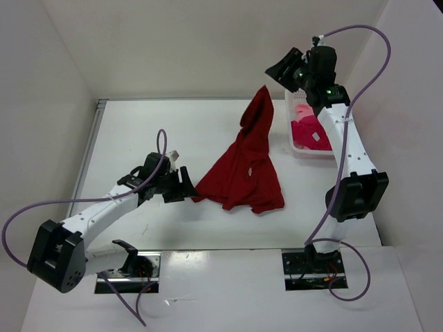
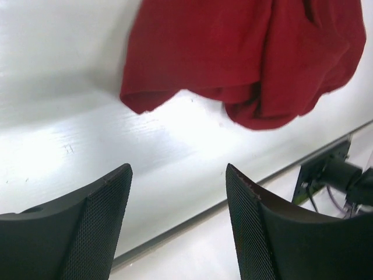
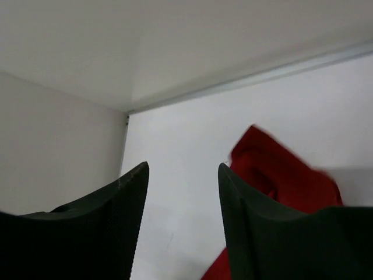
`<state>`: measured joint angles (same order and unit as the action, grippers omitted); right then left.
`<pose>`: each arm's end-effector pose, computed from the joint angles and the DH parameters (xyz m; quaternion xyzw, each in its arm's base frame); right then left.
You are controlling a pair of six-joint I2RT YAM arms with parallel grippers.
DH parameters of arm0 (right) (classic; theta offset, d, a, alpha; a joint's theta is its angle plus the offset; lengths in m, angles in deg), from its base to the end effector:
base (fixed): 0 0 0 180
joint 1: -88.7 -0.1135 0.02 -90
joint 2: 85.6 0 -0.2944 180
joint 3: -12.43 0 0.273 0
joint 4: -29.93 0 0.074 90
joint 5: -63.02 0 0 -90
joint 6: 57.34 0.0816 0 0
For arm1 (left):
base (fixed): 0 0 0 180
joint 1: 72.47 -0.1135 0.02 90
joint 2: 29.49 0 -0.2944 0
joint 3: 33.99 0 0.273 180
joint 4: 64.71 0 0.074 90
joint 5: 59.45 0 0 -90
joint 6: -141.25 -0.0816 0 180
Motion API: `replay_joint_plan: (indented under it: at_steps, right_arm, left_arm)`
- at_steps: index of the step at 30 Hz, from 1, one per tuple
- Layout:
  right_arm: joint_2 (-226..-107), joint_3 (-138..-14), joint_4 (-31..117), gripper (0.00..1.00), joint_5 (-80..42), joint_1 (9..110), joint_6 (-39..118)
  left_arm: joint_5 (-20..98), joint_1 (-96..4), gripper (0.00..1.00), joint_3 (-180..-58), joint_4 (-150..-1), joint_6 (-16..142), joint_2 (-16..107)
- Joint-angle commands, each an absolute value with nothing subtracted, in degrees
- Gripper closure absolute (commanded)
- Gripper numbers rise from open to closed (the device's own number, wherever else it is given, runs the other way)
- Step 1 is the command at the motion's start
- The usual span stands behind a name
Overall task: Fold and stack the t-shirts
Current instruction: Move the tshirt to the center of the board, then flatten out the tshirt
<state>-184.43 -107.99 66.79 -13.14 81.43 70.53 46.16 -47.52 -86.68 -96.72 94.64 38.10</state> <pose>0.4606 0.0784 0.4645 0.1377 0.7803 0.3197 0.5196 0.2408 -0.1363 0.2040 -0.0984 0.9176 -0.3089 0.2301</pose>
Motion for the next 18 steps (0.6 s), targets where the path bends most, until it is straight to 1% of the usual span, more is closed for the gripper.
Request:
replay_joint_plan:
  at_steps: [1, 2, 3, 4, 6, 7, 8, 10, 12, 13, 14, 15, 16, 18]
  right_arm:
    - [-178.0, -99.19, 67.95, 0.49, -14.54, 80.6, 68.54]
    - [-176.12, -96.65, 68.71, 0.52, -15.54, 79.34, 67.86]
    - [-174.38, -94.24, 68.9, 0.52, -17.13, 77.86, 67.73]
    - [-171.26, -89.69, 69.44, 0.59, -19.65, 75.32, 67.73]
    - [-166.62, -82.15, 69.7, 0.71, -20.66, 71.91, 69.23]
    - [-163.65, -76.8, 69.7, 0.84, -21.04, 69.19, 70.42]
    - [-161.47, -72.7, 69.7, 0.94, -22.03, 66.47, 71.35]
    - [-158.35, -66.31, 71.02, 0.99, -22.91, 60.93, 72.5]
    - [-156.2, -60.55, 71.7, 0.99, -24.07, 55.43, 74.73]
    - [-154.65, -57.89, 72.12, 0.94, -24.95, 53.71, 75.95]
    - [-153.57, -54.47, 72.42, 0.87, -24.96, 52.27, 77.63]
    - [-152.59, -52.27, 72.51, 0.81, -24.96, 51.89, 78.67]
    - [-150.96, -49.92, 72.51, 0.71, -24.96, 51.88, 79.82]
    - [-148.7, -47.28, 72.51, 0.6, -25.55, 51.88, 81.1]
  left_arm:
    - [43.38, -47.51, 0.27, -86.99, -90.01, 98.5, 40.01]
    - [42.58, -47.51, 0.27, -87.71, -89.89, 98.62, 40.88]
    - [42.41, -47.51, 0.27, -87.9, -89.89, 98.23, 41.87]
    - [42.0, -47.51, 0.27, -88.38, -89.89, 98.1, 43.92]
    - [41.8, -47.51, 0.27, -88.61, -89.01, 98.1, 46.59]
    - [41.25, -47.51, 0.27, -88.22, -88.18, 98.43, 47.36]
    - [40.54, -47.51, 0.27, -87.99, -87.7, 98.62, 47.97]
    - [38.88, -47.51, 0.26, -87.99, -87.08, 98.63, 48.21]
    - [38.28, -47.51, 0.25, -87.99, -86.46, 98.63, 48.21]
    - [38.49, -47.51, 0.24, -88.13, -86.32, 98.46, 48.78]
    - [38.95, -47.51, 0.24, -88.43, -86.02, 98.11, 50.06]
    - [39.07, -47.51, 0.24, -88.52, -85.93, 98.01, 50.92]
    - [39.39, -47.51, 0.24, -88.83, -85.56, 98.01, 51.61]
    - [39.6, -47.51, 0.24, -89.05, -84.39, 98.01, 52.51]
